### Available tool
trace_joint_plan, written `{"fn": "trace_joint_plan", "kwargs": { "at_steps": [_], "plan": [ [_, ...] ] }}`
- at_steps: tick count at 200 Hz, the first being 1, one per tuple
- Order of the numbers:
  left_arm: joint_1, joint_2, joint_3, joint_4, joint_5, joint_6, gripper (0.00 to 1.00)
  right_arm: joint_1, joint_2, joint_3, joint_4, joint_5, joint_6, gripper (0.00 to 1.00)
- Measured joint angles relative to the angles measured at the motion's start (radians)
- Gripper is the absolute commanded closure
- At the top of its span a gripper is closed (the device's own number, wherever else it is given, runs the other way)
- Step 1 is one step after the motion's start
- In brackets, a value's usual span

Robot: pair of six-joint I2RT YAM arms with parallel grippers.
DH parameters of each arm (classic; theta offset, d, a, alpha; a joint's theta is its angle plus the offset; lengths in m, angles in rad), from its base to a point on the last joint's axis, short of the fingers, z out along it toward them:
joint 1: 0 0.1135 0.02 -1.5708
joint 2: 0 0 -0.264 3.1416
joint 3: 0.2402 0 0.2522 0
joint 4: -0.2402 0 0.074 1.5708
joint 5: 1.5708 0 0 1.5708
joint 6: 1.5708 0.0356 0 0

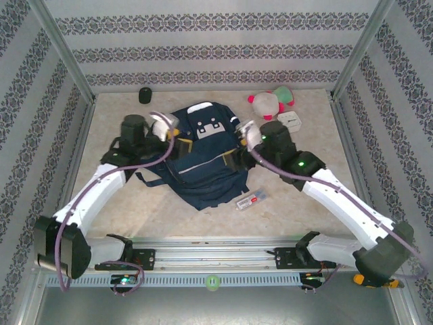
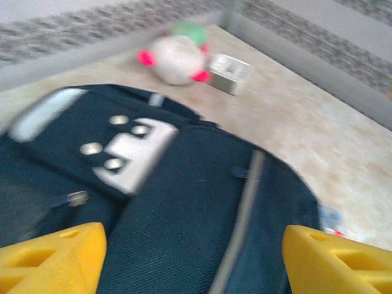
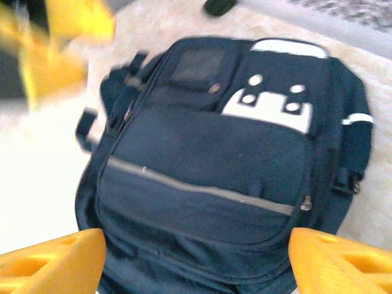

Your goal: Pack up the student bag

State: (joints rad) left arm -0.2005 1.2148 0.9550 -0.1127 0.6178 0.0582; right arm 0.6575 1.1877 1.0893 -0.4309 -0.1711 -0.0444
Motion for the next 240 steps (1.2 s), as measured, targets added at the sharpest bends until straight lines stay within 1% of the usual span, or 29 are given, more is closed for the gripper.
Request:
{"fn": "trace_joint_plan", "kwargs": {
  "at_steps": [28,46,59,63,72,83,89,112,128,152,166,181,208,240],
  "plan": [
    [0.156,-0.034,0.0,-0.03,-0.06,-0.037,0.27,0.153,0.165,0.02,-0.032,0.047,-0.312,0.21],
    [0.209,-0.028,-0.011,-0.048,-0.105,-0.053,0.27,0.221,0.297,0.027,-0.029,0.082,-0.463,0.2],
    [0.222,-0.023,-0.023,-0.068,-0.121,-0.038,0.26,0.244,0.383,0.028,-0.013,0.106,-0.534,0.23],
    [0.222,-0.021,-0.027,-0.075,-0.123,-0.031,0.25,0.244,0.403,0.029,-0.006,0.114,-0.549,0.26],
    [0.223,-0.016,-0.037,-0.088,-0.125,0.007,0.25,0.243,0.454,0.029,0.018,0.136,-0.586,0.34],
    [0.226,-0.01,-0.054,-0.103,-0.121,0.063,0.25,0.236,0.497,0.029,0.052,0.162,-0.616,0.53],
    [0.229,-0.004,-0.064,-0.111,-0.117,0.1,0.25,0.234,0.514,0.029,0.071,0.174,-0.629,0.62],
    [0.24,0.055,-0.077,-0.167,-0.094,0.305,0.25,0.227,0.544,0.03,0.108,0.206,-0.694,0.84],
    [0.242,0.116,-0.071,-0.219,-0.072,0.451,0.24,0.217,0.53,0.029,0.124,0.208,-0.724,0.94],
    [0.244,0.236,-0.024,-0.32,-0.041,0.671,0.22,0.196,0.475,0.003,0.141,0.174,-0.769,0.97],
    [0.249,0.327,0.043,-0.394,-0.029,0.793,0.22,0.189,0.447,-0.011,0.136,0.157,-0.776,0.98],
    [0.255,0.417,0.117,-0.447,-0.022,0.89,0.22,0.188,0.443,-0.014,0.135,0.152,-0.783,0.98],
    [0.274,0.528,0.232,-0.506,0.003,1.005,0.22,0.188,0.443,-0.032,0.137,0.145,-0.802,0.98],
    [0.286,0.661,0.413,-0.595,0.049,1.101,0.26,0.182,0.435,-0.043,0.137,0.136,-0.811,0.98]
  ]
}}
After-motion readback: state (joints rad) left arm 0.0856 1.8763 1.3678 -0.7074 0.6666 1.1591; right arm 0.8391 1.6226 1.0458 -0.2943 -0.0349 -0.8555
